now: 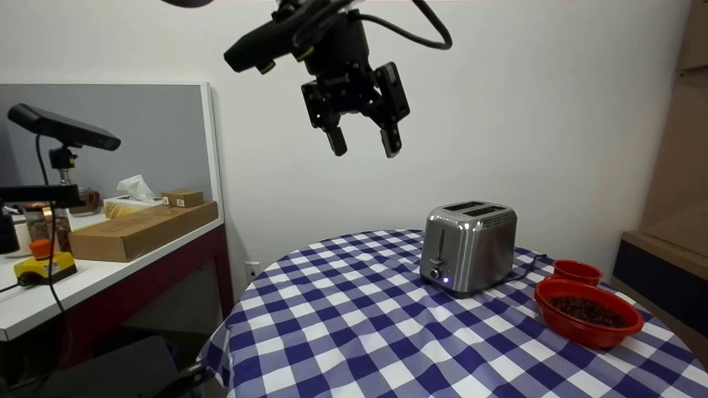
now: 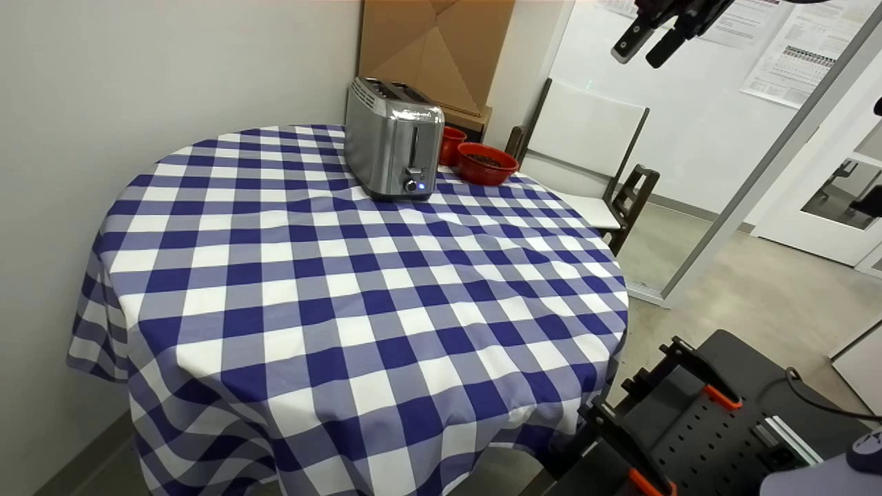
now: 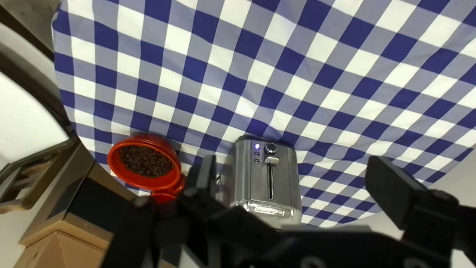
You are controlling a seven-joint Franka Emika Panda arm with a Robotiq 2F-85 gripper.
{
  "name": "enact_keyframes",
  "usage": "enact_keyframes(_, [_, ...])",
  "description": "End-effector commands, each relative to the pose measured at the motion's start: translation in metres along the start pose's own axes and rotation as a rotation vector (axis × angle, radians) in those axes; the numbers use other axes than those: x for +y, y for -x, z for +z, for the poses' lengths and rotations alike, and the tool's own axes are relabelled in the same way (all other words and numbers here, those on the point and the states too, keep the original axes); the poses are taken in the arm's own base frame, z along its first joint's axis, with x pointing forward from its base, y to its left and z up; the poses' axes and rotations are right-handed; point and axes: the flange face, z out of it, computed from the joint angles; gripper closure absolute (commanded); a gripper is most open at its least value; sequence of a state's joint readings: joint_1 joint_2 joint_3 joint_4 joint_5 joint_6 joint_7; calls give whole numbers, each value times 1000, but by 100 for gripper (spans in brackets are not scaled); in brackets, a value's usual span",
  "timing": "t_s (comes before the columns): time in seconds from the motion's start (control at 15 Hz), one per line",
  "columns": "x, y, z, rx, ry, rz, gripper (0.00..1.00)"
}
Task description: Press the button on the toaster
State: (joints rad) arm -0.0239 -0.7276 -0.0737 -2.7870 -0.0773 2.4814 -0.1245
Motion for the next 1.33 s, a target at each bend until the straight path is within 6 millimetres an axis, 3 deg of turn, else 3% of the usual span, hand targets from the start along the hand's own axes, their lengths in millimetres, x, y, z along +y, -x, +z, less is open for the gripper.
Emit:
enact_keyframes(0.0, [4,-11,45,27,27,11,0])
enact_keyframes(0.27, [-3,-9,106,8,32,-21,0])
enact_keyframes(0.6, [-16,-27,177,-17,25,-54,0])
enact_keyframes(1.07, [12,-83,246,-2,98,11,0])
enact_keyframes(1.27, [13,-104,275,15,136,55,0])
